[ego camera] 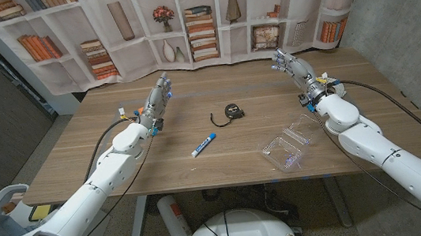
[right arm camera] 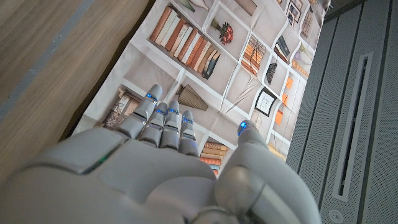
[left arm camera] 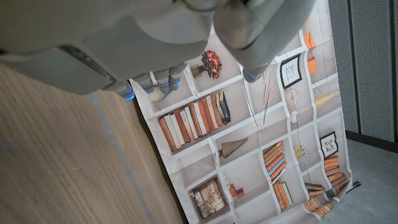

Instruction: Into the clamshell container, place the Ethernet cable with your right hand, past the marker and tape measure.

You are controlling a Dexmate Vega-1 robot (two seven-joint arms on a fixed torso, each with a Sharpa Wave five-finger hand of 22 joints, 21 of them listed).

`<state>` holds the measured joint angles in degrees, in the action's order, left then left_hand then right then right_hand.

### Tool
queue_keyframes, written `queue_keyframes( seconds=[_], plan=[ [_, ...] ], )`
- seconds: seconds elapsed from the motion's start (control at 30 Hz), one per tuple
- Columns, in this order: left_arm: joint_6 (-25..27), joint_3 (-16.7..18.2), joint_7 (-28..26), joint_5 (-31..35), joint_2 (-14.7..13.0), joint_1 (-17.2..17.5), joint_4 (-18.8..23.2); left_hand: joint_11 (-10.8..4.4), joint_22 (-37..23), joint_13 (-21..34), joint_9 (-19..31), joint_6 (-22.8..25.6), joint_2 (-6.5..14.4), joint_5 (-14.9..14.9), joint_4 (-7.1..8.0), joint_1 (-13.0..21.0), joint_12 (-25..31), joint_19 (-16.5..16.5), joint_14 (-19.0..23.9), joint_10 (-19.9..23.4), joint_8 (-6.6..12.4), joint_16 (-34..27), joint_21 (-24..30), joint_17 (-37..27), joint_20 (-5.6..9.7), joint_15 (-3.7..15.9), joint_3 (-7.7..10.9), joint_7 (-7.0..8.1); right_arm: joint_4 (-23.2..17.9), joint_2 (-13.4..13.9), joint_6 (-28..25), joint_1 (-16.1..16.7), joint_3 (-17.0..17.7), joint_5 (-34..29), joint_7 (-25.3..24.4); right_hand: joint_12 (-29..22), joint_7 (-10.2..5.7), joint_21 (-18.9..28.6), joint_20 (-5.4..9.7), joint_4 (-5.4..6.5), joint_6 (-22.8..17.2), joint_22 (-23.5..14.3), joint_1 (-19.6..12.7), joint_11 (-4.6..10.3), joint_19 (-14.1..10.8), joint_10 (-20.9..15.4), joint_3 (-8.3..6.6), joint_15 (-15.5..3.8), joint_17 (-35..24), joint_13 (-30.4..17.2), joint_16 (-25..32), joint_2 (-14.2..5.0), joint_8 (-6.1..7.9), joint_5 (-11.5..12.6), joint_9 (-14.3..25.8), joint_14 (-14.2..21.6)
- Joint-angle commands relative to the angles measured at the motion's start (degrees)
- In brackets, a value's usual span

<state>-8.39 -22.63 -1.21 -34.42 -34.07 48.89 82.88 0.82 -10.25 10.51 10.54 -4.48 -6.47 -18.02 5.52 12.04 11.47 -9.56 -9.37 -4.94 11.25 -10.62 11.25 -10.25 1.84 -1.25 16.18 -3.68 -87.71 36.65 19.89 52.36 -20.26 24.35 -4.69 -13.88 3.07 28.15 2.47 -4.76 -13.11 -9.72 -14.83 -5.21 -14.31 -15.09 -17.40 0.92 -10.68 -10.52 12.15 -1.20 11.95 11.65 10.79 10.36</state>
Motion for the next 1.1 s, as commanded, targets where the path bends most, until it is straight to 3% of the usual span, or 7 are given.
queue_keyframes(
  seconds=[0.03,0.8,1.1],
  plan=[
    [-0.3,0.1,0.0,0.3,-0.4,0.7,0.6,-0.08,-0.2,0.2,0.1,0.1,-0.2,-0.3,-0.2,0.8,0.5,-2.0,0.5,0.2,0.28,-0.4,0.3,-0.1,-0.15,-0.07,0.04,0.0,-2.6,1.7,-1.0,1.5,0.4,-5.2,-4.1,-0.5,-0.29,-0.3,1.05,-0.34,-0.6,-0.2,-0.7,0.25,-0.7,-0.6,-0.28,-0.41,-0.1,-0.3,-0.1,0.09,0.23,0.0,0.2,0.6],
    [-0.8,0.7,-0.9,0.3,-1.1,2.6,2.3,-0.23,-0.2,0.2,0.1,0.6,0.0,-0.5,-0.38,1.2,0.5,-2.0,0.9,0.6,0.35,-0.4,0.3,-0.2,-0.17,0.02,-0.24,-0.12,-6.5,5.2,-5.8,3.0,1.8,-9.7,-7.5,-0.7,-0.92,-0.7,1.5,-0.96,-1.7,-0.2,-1.5,0.54,-2.1,-1.9,-0.59,-1.15,-0.1,-0.3,-0.1,-0.21,0.34,0.1,0.3,1.7],
    [-1.3,0.8,-1.4,0.7,-1.1,3.0,3.0,-0.29,-0.2,0.2,0.1,0.6,0.1,-0.5,-0.43,1.3,0.5,-2.0,1.0,0.6,0.31,-0.4,0.3,-0.2,-0.17,0.03,-0.34,-0.04,-7.7,6.2,-7.2,3.6,2.4,-11.3,-8.7,-0.7,-1.11,-1.1,1.59,-1.93,-2.0,-0.2,-3.2,0.9,-2.6,-2.4,-1.25,-1.37,0.1,-0.3,-0.1,-0.6,0.3,0.3,0.2,2.2]
  ],
)
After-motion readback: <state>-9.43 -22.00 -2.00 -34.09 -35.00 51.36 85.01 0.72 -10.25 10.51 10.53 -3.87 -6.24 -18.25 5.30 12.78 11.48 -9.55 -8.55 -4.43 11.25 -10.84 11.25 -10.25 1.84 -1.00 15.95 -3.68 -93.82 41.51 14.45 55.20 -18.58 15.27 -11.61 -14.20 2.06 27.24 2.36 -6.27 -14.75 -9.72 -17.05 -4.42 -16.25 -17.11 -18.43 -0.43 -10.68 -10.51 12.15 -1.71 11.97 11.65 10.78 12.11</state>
